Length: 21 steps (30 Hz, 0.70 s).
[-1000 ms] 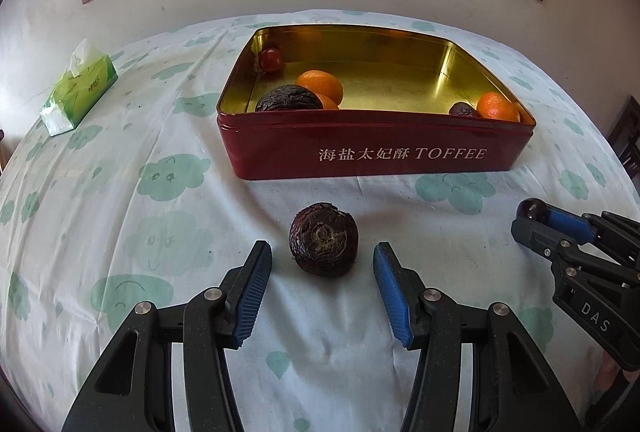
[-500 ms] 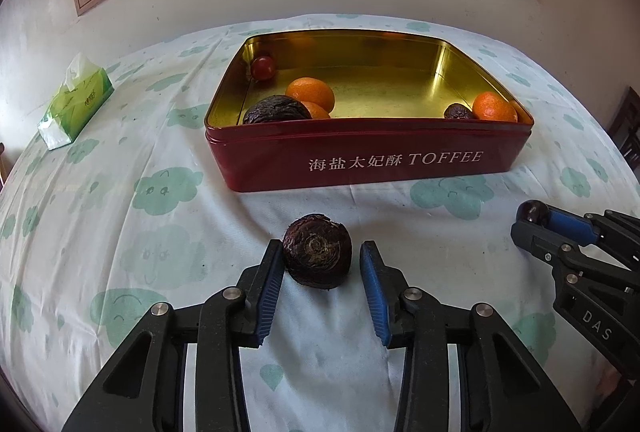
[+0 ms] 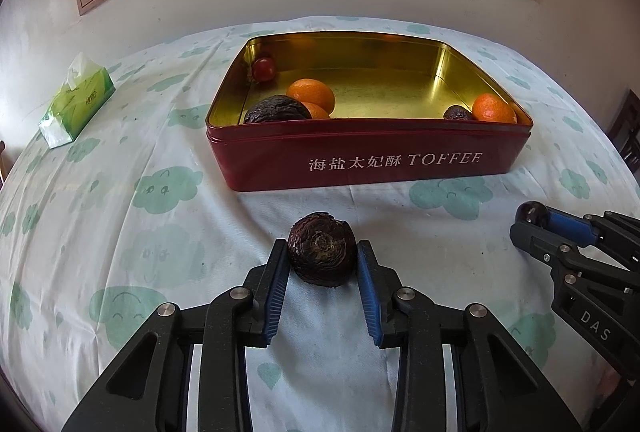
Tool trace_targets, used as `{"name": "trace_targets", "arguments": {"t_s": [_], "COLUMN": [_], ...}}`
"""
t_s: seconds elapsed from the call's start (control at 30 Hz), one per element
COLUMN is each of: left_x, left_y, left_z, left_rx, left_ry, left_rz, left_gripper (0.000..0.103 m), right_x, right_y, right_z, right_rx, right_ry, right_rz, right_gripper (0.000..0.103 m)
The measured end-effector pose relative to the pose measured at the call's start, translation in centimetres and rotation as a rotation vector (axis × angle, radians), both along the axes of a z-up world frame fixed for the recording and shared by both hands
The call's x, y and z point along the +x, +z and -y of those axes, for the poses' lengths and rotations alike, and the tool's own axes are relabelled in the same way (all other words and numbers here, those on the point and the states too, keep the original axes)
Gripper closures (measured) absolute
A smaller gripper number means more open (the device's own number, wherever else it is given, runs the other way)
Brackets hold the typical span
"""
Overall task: Organize fruits
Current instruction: 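Close the left tool on the dark wrinkled fruit while the right tool holds the cherry, then lift and carry the wrinkled fruit and cherry over the red tin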
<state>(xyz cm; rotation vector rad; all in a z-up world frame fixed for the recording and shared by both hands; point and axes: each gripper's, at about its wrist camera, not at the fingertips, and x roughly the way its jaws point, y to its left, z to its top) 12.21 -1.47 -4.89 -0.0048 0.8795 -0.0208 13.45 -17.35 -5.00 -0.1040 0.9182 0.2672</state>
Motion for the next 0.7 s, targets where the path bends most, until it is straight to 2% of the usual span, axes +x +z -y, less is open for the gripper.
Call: {"name": "trace_targets", "arguments": {"t_s": [0.7], "left_x": [-0.16], "left_y": [0.01], "left_z": [-0.31], "left_rx": [-0.027], "left_ry": [0.013], "left_rz": [-0.002], "left_gripper": [0.068], "right_x": [0.33], "right_y": [0.11], "right_z": [0.07], "right_rx": [-0.015], "right_ry": [-0.006], "right_rz": [-0.028], "right_gripper": [0.077]}}
